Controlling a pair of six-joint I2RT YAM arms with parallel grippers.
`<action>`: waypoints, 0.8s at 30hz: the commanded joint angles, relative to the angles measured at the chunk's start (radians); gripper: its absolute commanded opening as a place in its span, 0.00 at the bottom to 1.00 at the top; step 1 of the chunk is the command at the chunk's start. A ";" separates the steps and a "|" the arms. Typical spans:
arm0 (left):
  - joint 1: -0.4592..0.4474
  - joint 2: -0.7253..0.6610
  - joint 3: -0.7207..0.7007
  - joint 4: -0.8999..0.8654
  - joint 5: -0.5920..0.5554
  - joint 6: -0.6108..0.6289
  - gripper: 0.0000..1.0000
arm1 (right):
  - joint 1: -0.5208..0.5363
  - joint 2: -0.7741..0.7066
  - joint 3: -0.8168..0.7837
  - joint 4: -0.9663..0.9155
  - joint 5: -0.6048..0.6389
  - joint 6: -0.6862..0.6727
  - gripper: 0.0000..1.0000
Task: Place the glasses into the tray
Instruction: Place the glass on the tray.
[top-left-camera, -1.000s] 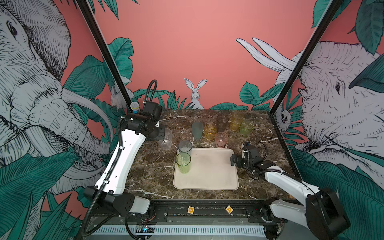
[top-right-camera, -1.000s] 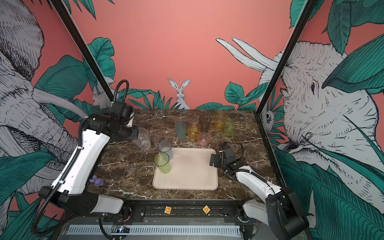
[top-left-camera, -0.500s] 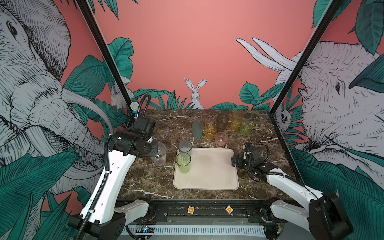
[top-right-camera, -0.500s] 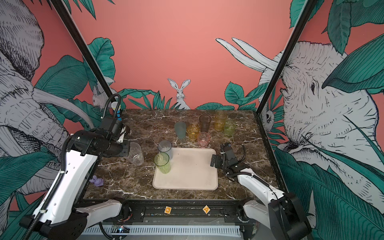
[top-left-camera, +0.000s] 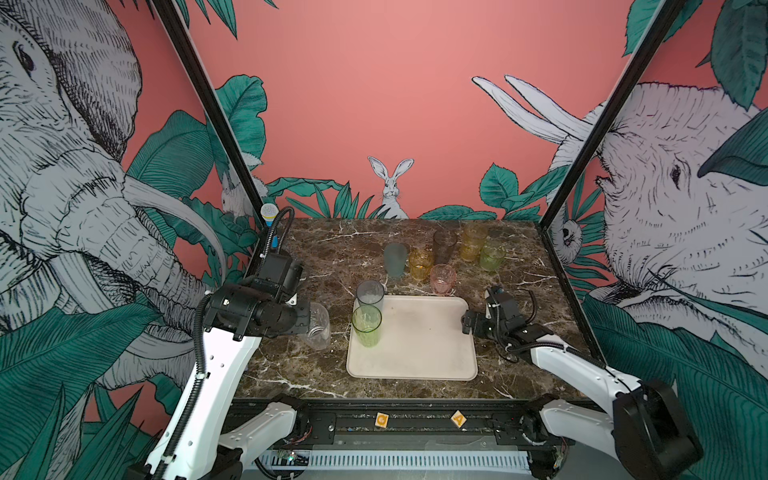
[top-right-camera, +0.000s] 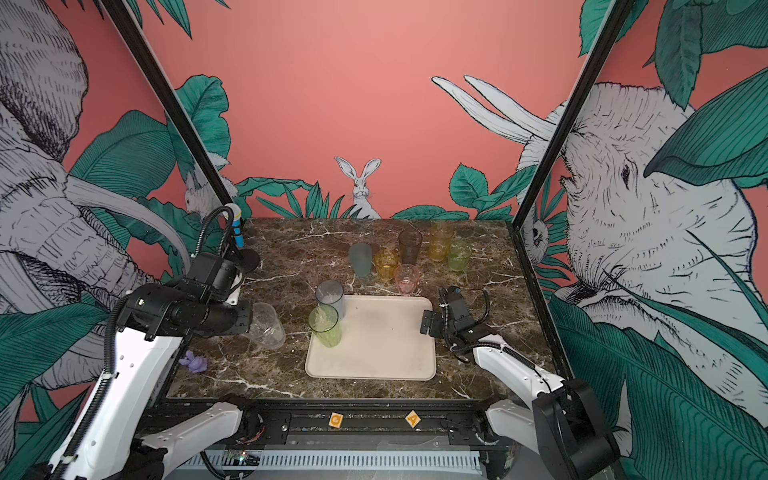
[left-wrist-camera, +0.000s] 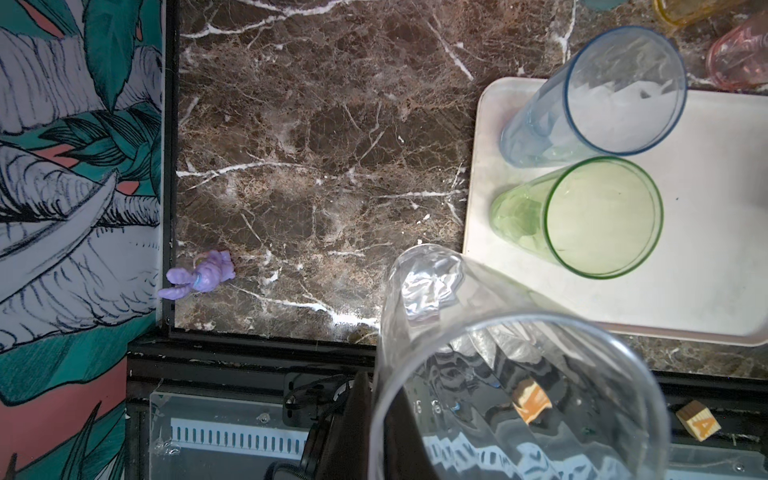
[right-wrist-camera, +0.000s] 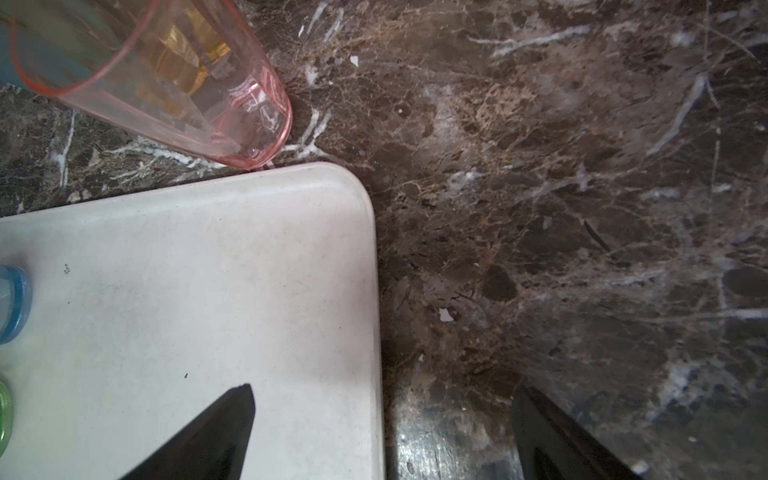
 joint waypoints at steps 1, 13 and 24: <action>-0.031 -0.034 -0.028 -0.032 0.008 -0.053 0.00 | -0.003 0.008 0.019 0.021 -0.005 0.003 0.99; -0.232 -0.075 -0.129 -0.007 -0.030 -0.207 0.00 | -0.004 -0.007 0.012 0.020 -0.002 0.005 0.99; -0.274 -0.146 -0.219 0.020 -0.014 -0.262 0.00 | -0.004 -0.004 0.016 0.018 0.001 0.006 0.99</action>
